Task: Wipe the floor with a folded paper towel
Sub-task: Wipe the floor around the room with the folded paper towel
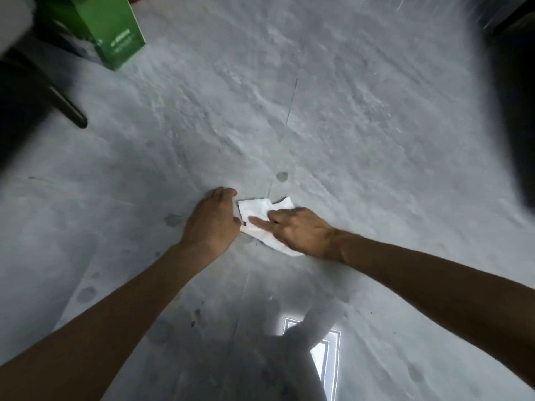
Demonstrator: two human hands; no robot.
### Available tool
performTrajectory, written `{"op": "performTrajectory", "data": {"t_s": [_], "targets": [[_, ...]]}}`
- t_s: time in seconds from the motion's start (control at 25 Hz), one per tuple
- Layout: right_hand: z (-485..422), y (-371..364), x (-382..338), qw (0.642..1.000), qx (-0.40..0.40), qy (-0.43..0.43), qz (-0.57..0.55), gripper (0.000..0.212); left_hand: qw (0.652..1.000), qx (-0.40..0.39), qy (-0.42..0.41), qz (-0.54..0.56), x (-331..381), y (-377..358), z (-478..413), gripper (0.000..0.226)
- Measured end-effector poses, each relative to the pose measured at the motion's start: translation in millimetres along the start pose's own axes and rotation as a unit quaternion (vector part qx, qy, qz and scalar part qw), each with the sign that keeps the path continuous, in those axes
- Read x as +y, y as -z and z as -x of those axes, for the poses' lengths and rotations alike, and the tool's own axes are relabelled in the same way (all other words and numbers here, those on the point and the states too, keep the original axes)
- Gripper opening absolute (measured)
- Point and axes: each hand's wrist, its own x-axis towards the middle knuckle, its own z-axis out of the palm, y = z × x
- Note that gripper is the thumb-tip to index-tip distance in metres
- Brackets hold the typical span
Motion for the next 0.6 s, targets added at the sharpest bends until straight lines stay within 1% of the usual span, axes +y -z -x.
{"op": "performTrajectory", "data": {"t_s": [0.04,0.08,0.12,0.16,0.2,0.24,0.28,0.32,0.36,0.4,0.44,0.48,0.52,0.56,0.6], "targets": [[11.0,7.1,26.8,0.999,-0.01,-0.031,-0.011,0.039,1.0,0.0,0.015,0.004,-5.4,2.8,-1.2,0.053],[22.4,13.0,54.7,0.994,-0.016,-0.111,-0.011,0.037,1.0,-0.002,0.025,0.003,-10.0,4.8,-1.6,0.054],[30.6,18.4,79.3,0.975,0.0,-0.222,0.003,0.041,1.0,-0.002,0.03,0.0,-15.6,6.1,-0.8,0.054],[32.0,19.7,96.0,0.94,0.036,-0.337,0.028,0.045,0.999,-0.002,0.032,-0.003,-23.2,7.1,1.5,0.054],[21.1,21.0,100.1,0.89,0.077,-0.45,0.024,0.045,0.999,0.0,0.032,-0.004,-30.9,8.3,4.5,0.055],[-2.1,21.6,89.7,0.839,0.106,-0.533,0.013,0.044,1.0,0.004,0.031,-0.004,-37.8,9.7,6.6,0.055],[-28.5,20.5,69.7,0.82,0.11,-0.561,0.005,0.044,1.0,0.007,0.03,-0.001,-43.3,11.2,6.7,0.055],[-56.1,16.9,44.6,0.836,0.108,-0.539,-0.004,0.045,1.0,0.009,0.028,0.002,-48.2,13.2,4.6,0.055],[-78.1,9.8,16.7,0.876,0.096,-0.472,-0.01,0.046,1.0,0.009,0.023,0.004,-51.6,15.1,1.9,0.055],[-89.9,1.4,-13.7,0.928,0.078,-0.365,-0.015,0.048,1.0,0.008,0.017,0.005,-53.4,16.1,-0.9,0.054],[-91.0,-7.4,-39.3,0.972,0.056,-0.227,-0.013,0.049,1.0,0.009,0.013,0.007,-54.7,16.2,-3.6,0.054],[-84.0,-13.5,-48.7,0.996,0.04,-0.08,-0.005,0.047,1.0,0.009,0.017,0.011,-56.7,15.9,-5.5,0.054],[-77.1,-7.8,-38.5,0.999,0.019,0.029,-0.009,0.045,0.999,0.008,0.029,0.016,-58.6,15.7,-6.9,0.055],[-70.4,1.2,-16.4,0.997,0.007,0.082,-0.001,0.045,0.999,0.006,0.041,0.02,-59.6,15.1,-7.7,0.058],[-62.8,8.9,8.7,0.998,0.003,0.06,0.017,0.045,0.998,0.0,0.051,0.022,-60.1,14.1,-7.6,0.06]]}}
